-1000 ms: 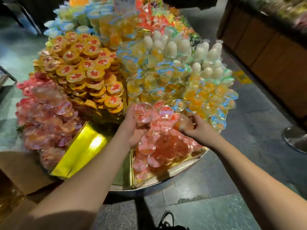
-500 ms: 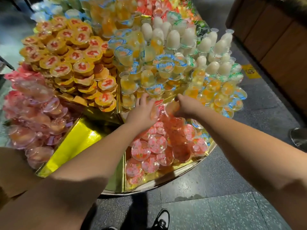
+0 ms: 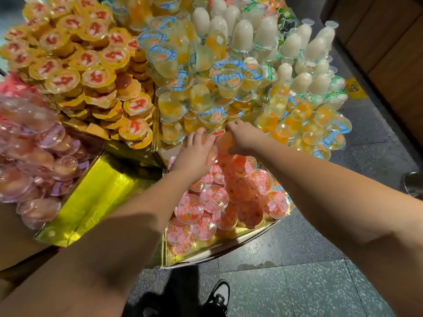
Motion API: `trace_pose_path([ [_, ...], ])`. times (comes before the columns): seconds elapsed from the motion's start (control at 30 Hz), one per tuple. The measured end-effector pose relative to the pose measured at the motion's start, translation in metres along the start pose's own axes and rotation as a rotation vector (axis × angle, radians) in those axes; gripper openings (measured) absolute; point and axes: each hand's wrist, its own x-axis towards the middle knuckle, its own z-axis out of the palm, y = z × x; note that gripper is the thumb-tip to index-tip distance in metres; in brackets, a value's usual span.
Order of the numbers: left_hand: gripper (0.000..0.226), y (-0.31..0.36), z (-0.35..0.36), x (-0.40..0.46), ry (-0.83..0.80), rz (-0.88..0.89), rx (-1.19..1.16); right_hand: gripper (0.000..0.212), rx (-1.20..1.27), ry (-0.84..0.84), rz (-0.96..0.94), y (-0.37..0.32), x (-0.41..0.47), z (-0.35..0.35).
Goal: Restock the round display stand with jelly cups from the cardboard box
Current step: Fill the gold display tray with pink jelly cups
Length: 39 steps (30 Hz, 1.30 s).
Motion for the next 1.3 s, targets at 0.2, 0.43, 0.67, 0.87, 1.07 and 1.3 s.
trace_pose_path([
  [0.2, 0.066, 0.003, 0.005, 0.004, -0.012, -0.018, 0.011, 0.079, 0.071, 0.056, 0.004, 0.004, 0.001, 0.007],
  [0.43, 0.069, 0.013, 0.006, 0.003, 0.006, -0.057, 0.105, 0.088, 0.138, 0.111, 0.002, 0.008, -0.003, 0.016],
  [0.67, 0.078, 0.006, -0.002, -0.008, 0.001, -0.056, 0.051, 0.093, 0.207, 0.092, 0.009, 0.006, -0.014, 0.012],
  [0.87, 0.074, -0.001, -0.026, -0.023, 0.012, -0.064, -0.035, 0.090, 0.244, 0.066, 0.064, 0.001, -0.028, 0.000],
  [1.07, 0.069, -0.019, -0.054, -0.046, 0.027, -0.110, -0.146, 0.082, 0.231, 0.140, 0.139, -0.011, -0.050, -0.023],
  [1.3, 0.051, -0.062, -0.109, -0.111, 0.234, -0.252, -0.439, 0.043, 0.283, 0.358, -0.034, -0.093, -0.073, -0.063],
])
